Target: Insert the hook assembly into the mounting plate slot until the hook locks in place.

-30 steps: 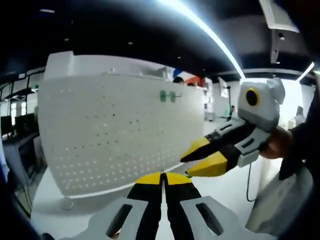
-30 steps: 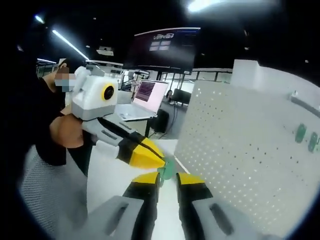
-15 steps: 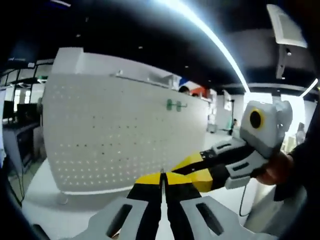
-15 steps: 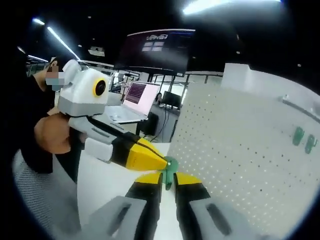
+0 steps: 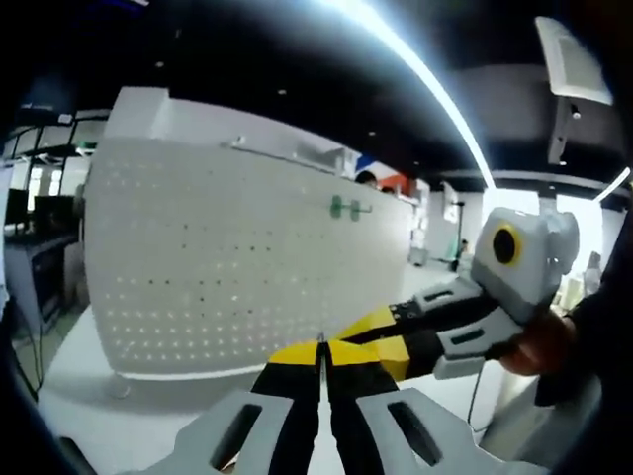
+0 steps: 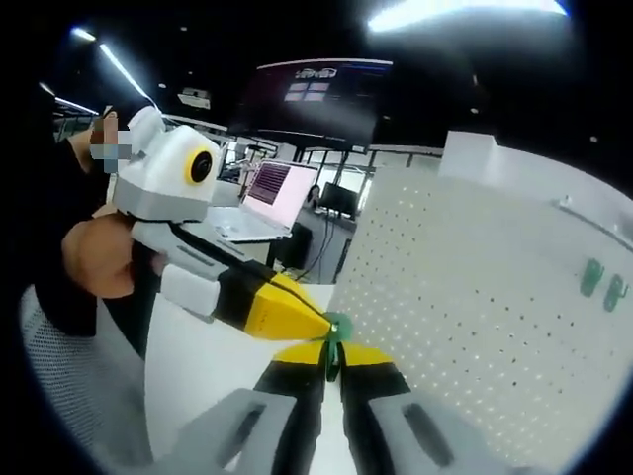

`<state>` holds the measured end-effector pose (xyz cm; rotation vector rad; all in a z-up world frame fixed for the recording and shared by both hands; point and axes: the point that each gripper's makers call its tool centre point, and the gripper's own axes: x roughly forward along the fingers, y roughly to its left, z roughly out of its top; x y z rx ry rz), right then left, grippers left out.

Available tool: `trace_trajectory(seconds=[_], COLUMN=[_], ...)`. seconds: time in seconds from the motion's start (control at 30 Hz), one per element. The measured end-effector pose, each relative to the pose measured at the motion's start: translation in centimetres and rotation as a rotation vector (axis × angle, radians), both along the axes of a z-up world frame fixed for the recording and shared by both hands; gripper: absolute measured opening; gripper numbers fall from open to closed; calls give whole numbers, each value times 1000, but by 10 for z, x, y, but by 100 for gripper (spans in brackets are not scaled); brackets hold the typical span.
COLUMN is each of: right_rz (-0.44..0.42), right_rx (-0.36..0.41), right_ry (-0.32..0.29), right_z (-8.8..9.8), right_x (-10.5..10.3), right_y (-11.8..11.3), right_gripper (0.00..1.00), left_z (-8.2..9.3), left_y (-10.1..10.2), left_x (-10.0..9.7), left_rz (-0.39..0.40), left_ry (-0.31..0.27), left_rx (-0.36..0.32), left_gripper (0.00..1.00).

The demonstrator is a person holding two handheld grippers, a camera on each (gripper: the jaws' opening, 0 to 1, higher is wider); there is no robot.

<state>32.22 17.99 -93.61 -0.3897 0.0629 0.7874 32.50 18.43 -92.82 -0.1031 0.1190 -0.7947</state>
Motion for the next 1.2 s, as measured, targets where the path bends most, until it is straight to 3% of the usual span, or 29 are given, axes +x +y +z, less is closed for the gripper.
trace_trajectory(seconds=[0.47, 0.67, 1.03, 1.2], right_rz=[4, 3, -44, -65], right_rx=[5, 22, 54, 62], right_ry=[10, 23, 29, 30], right_z=[-1, 0, 7, 9], right_x=[0, 0, 6, 7], right_y=[-3, -5, -21, -28], right_gripper=[1, 1, 1, 1], left_z=[-3, -2, 3, 4], left_y=[-3, -4, -14, -16], left_x=[-1, -2, -9, -9], left_rz=[-19, -28, -67, -71], left_ry=[27, 6, -58, -77], left_rx=[-10, 8, 46, 48], left_gripper=[1, 2, 11, 22])
